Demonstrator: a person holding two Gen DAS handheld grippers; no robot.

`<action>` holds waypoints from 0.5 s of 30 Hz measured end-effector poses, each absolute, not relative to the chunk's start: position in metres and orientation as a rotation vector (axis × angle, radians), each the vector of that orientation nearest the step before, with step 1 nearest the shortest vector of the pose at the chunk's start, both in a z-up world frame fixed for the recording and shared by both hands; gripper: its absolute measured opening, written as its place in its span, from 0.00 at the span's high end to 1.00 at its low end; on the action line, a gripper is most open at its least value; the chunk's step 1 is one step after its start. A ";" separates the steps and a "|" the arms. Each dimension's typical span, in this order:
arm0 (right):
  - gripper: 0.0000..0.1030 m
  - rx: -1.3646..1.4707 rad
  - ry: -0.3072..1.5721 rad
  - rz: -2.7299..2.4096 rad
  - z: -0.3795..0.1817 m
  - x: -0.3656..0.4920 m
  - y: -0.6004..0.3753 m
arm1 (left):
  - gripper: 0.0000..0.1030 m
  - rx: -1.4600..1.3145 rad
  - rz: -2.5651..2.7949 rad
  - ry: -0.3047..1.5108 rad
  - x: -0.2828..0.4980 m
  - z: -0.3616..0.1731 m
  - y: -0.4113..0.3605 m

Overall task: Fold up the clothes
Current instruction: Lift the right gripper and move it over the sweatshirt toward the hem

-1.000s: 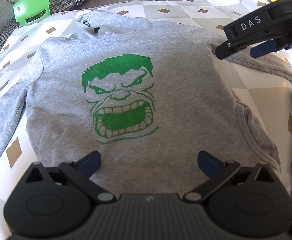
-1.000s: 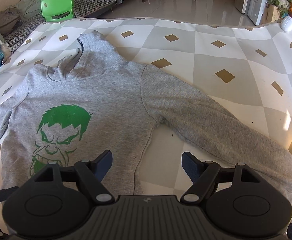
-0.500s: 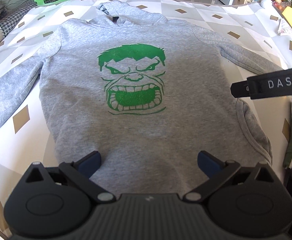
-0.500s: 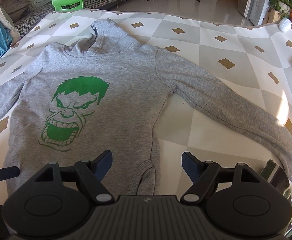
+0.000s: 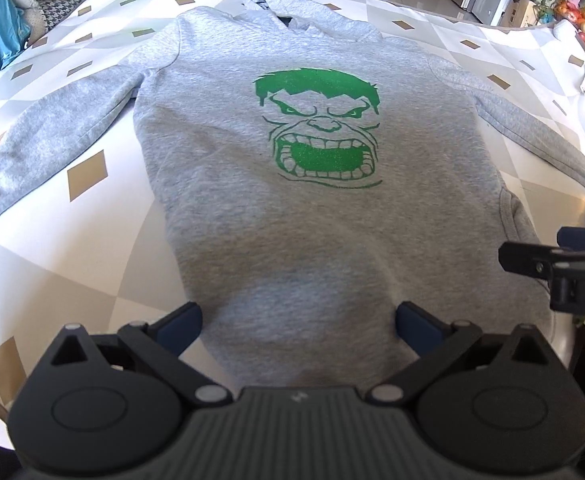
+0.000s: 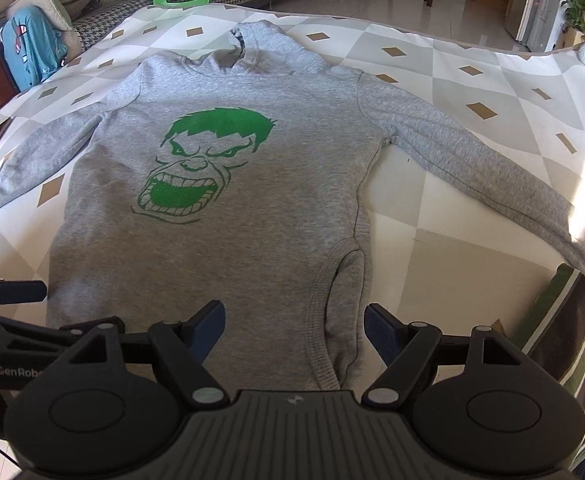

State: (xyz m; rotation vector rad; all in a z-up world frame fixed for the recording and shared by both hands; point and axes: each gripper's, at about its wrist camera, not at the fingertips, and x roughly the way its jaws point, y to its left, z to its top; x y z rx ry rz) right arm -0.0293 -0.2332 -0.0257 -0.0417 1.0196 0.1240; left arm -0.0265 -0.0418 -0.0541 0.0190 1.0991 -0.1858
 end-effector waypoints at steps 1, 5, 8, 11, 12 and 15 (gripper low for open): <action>0.27 -0.050 1.020 0.146 -0.026 -0.034 -0.229 | 0.00 0.018 -0.177 1.097 -0.028 -0.054 -0.038; 0.27 -0.100 1.032 0.243 -0.030 -0.051 -0.211 | 0.00 0.017 -0.149 1.086 -0.030 -0.054 -0.028; 0.27 -0.165 1.032 0.288 -0.035 -0.062 -0.195 | 0.00 0.022 -0.124 1.077 -0.030 -0.054 -0.024; 0.27 -0.268 0.998 0.298 -0.038 -0.073 -0.180 | 0.00 0.032 -0.091 1.067 -0.028 -0.052 -0.020; 0.27 -0.281 0.990 0.298 -0.038 -0.074 -0.178 | 0.00 0.027 -0.083 1.062 -0.027 -0.052 -0.017; 0.27 -0.298 0.967 0.296 -0.036 -0.078 -0.176 | 0.00 0.001 -0.061 1.045 -0.026 -0.047 -0.009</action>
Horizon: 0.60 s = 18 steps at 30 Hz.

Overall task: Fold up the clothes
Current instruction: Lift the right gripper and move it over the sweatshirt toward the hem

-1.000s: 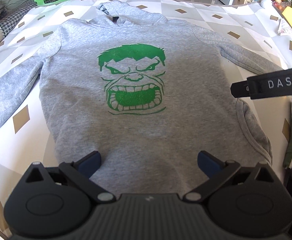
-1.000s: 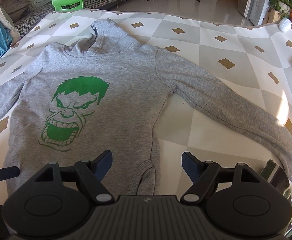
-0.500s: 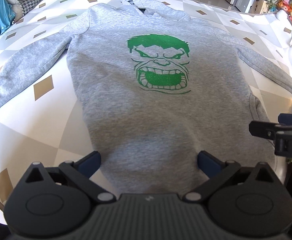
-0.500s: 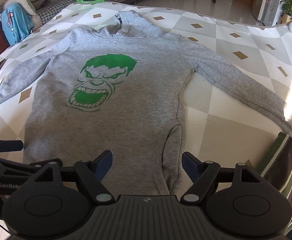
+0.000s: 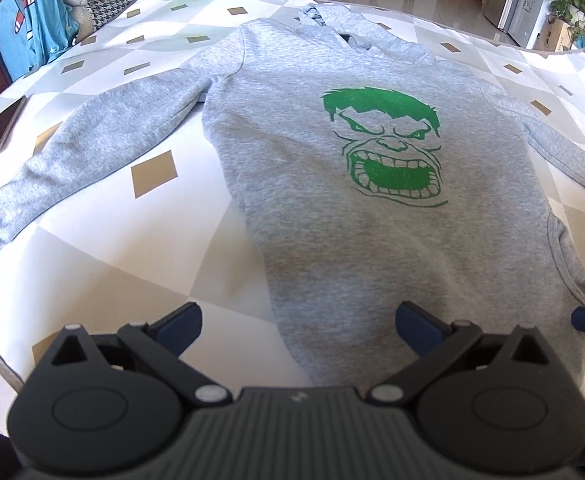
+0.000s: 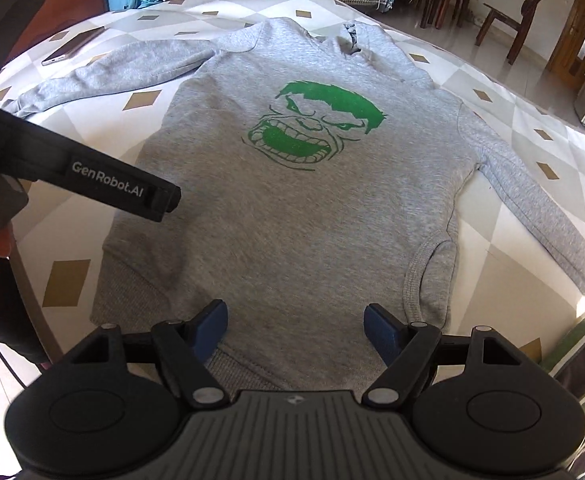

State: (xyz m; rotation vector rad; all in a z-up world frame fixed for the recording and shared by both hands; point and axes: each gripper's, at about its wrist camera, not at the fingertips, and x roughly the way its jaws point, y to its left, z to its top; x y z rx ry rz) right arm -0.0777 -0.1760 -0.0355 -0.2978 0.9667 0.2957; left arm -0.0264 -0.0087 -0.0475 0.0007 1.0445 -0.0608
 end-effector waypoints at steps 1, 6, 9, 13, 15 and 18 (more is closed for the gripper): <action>0.27 -0.299 0.954 0.297 -0.034 -0.079 -0.176 | 0.00 -0.006 -0.052 1.042 -0.026 -0.047 -0.006; 0.27 -0.298 0.898 0.368 -0.027 -0.086 -0.168 | 0.00 -0.035 -0.023 1.057 -0.022 -0.049 0.004; 0.27 -0.353 0.906 0.423 -0.035 -0.091 -0.156 | 0.00 -0.049 -0.018 1.063 -0.022 -0.050 0.006; 0.27 -0.453 0.926 0.461 -0.051 -0.097 -0.139 | 0.00 -0.062 -0.018 1.063 -0.021 -0.049 0.007; 0.27 -0.462 0.934 0.484 -0.057 -0.099 -0.134 | 0.00 -0.063 -0.018 1.064 -0.021 -0.049 0.007; 0.27 -0.503 0.916 0.498 -0.064 -0.102 -0.127 | 0.00 -0.071 -0.020 1.070 -0.020 -0.050 0.007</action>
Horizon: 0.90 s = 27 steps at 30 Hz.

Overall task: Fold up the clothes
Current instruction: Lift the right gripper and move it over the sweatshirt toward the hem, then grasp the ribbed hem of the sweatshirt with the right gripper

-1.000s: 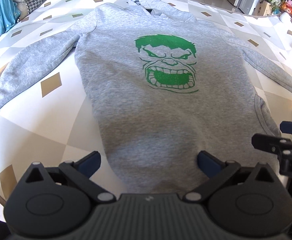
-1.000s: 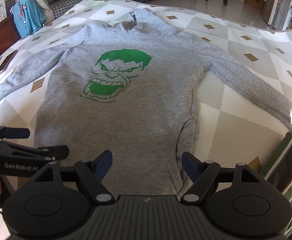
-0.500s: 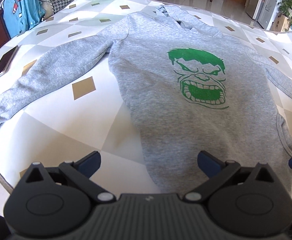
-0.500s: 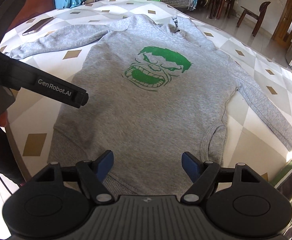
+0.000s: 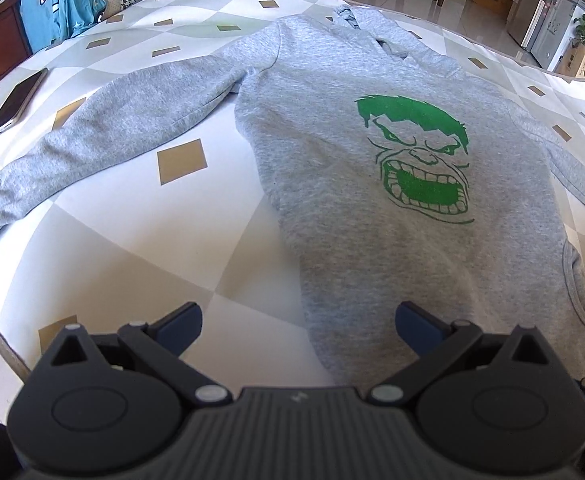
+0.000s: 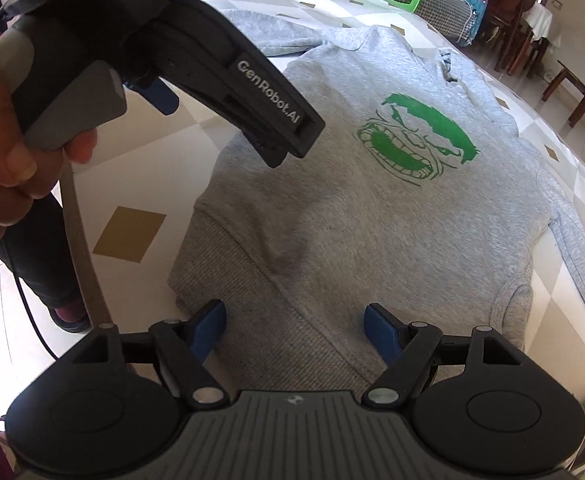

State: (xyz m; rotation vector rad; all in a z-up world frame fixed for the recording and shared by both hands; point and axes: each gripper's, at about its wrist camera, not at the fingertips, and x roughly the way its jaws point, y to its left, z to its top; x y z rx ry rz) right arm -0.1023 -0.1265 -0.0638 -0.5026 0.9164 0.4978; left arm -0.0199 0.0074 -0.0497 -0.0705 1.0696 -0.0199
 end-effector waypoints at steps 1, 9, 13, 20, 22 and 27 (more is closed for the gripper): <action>0.27 -0.514 0.907 0.502 -0.065 -0.103 -0.125 | 0.00 -0.076 -0.019 1.071 -0.020 -0.050 0.008; 0.26 -0.480 0.940 0.511 -0.069 -0.093 -0.129 | 0.00 -0.113 0.011 1.076 -0.016 -0.051 0.017; 0.30 -0.440 0.967 0.510 -0.068 -0.087 -0.131 | 0.00 -0.130 0.032 1.080 -0.014 -0.052 0.022; 0.76 -0.380 0.942 0.486 -0.060 -0.080 -0.135 | 0.00 -0.151 0.061 1.081 -0.012 -0.054 0.028; 0.83 -0.356 0.929 0.478 -0.056 -0.077 -0.138 | 0.00 -0.157 0.074 1.077 -0.011 -0.053 0.031; 0.86 -0.326 0.911 0.466 -0.050 -0.073 -0.142 | 0.00 -0.184 0.108 1.079 -0.010 -0.054 0.038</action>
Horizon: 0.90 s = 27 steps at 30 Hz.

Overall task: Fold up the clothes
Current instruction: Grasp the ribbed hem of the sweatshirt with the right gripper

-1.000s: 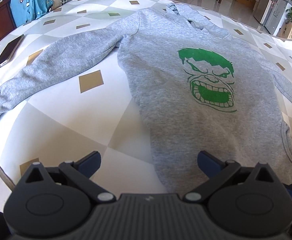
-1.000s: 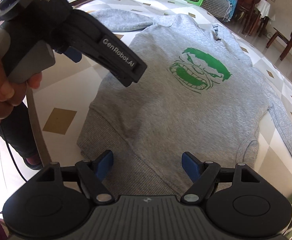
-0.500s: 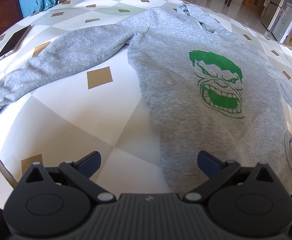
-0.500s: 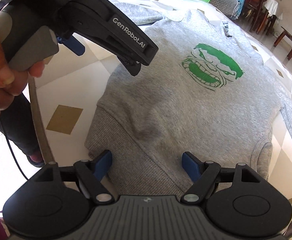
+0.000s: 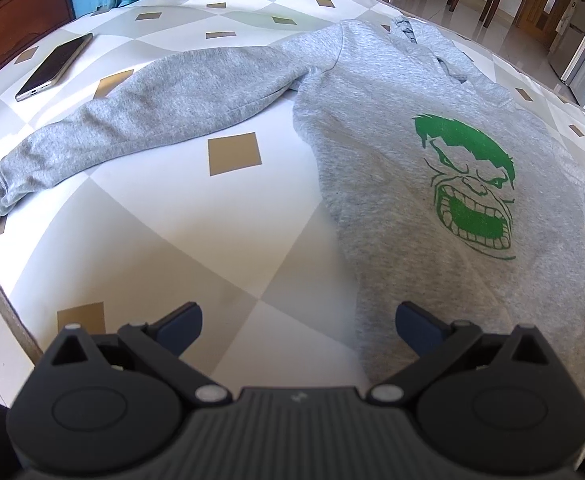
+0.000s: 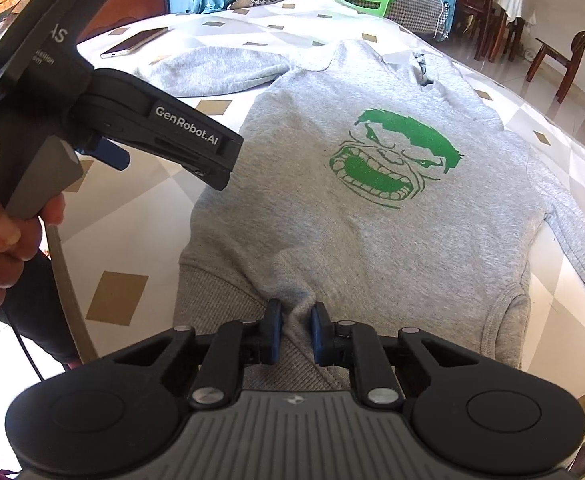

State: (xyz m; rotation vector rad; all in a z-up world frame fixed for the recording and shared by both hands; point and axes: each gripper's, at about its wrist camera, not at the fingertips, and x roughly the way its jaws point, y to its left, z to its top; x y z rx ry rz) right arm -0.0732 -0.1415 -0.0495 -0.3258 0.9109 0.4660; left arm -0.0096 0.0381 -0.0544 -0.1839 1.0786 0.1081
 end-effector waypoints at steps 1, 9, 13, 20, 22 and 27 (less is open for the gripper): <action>0.86 -0.322 0.914 0.467 -0.049 -0.073 -0.142 | 0.00 -0.189 0.113 1.082 -0.009 -0.055 0.039; 0.73 -0.299 0.876 0.480 -0.044 -0.075 -0.145 | 0.00 -0.199 0.119 1.087 -0.008 -0.056 0.041; 0.48 -0.269 0.833 0.578 -0.036 -0.085 -0.140 | 0.00 -0.190 0.119 1.075 -0.008 -0.054 0.039; 0.41 -0.417 0.832 0.658 -0.050 -0.103 -0.113 | 0.00 -0.190 0.120 1.075 -0.009 -0.053 0.040; 0.41 -0.418 0.831 0.670 -0.051 -0.104 -0.111 | 0.00 -0.192 0.124 1.073 -0.009 -0.053 0.042; 0.41 -0.451 0.808 0.685 -0.054 -0.109 -0.103 | 0.00 -0.201 0.135 1.076 -0.008 -0.053 0.046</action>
